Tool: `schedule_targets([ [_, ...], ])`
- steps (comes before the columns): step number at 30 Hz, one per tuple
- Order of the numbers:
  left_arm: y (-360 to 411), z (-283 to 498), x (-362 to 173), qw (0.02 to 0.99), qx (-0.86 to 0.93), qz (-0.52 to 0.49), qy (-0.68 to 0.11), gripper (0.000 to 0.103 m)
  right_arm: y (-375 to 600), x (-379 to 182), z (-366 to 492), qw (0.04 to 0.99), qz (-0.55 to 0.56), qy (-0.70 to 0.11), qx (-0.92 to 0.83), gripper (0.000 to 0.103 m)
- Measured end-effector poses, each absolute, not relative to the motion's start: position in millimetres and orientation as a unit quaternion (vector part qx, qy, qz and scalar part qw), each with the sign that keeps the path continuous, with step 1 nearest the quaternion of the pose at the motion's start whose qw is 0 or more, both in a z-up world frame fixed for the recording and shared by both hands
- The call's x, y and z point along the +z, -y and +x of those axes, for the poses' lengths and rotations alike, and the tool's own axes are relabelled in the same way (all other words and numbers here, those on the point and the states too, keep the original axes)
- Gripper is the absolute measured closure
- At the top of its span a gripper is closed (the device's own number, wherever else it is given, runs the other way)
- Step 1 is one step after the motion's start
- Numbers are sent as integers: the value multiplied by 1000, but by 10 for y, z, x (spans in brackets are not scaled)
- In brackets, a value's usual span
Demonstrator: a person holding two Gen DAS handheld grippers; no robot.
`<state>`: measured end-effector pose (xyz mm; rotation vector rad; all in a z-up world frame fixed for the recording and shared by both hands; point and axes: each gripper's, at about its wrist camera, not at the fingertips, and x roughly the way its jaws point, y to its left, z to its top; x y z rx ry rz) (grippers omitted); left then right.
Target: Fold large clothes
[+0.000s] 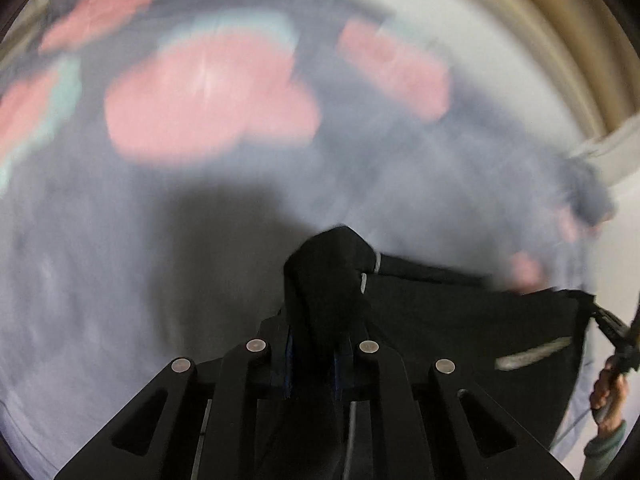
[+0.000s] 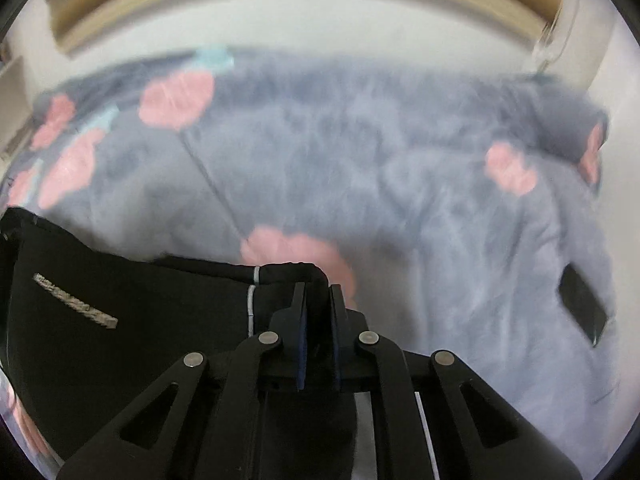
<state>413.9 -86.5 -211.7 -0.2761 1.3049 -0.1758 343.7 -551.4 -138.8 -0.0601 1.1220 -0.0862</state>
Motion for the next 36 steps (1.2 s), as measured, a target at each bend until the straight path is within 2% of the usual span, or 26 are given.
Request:
schedule_targets([
  [2,895,4133,-2321,774,-72,-134,-615,84,5507,-1794,3540,817,-24,-574,-39,92],
  [5,930,4177,-2350,774,-65,-130,-616,79,5502,-2191,3572,788,-5,-615,-36,91],
  [9,859,4182,-2217,772,-83,-139,-615,75,5446,-2288,3564,780,-12,-624,-46,85],
  [12,592,4044,-2004,785,-60,-158,-596,43,5506,-2107,3498,784,-2,-619,-53,78],
  [15,357,3852,-1742,804,-62,-176,-565,42,5539,-1727,3293,807,4,-589,-50,63],
  [16,325,3784,-1662,808,-61,-171,-560,42,5537,-1590,3202,814,5,-579,-48,54],
  [17,319,3700,-1559,816,-56,-157,-553,42,5523,-1451,3101,822,7,-568,-44,52],
  [20,405,3418,-1285,835,-60,-127,-532,43,5411,-1087,2791,836,17,-547,-31,52],
  [26,812,2774,-1027,833,-126,-137,-522,42,4948,-823,2301,836,28,-548,3,52],
  [32,1492,2350,-1210,815,-163,-112,-544,42,4315,-1107,2025,820,15,-572,27,52],
  [36,1789,2274,-1650,794,-143,-79,-586,42,4135,-1436,2022,807,21,-590,17,52],
])
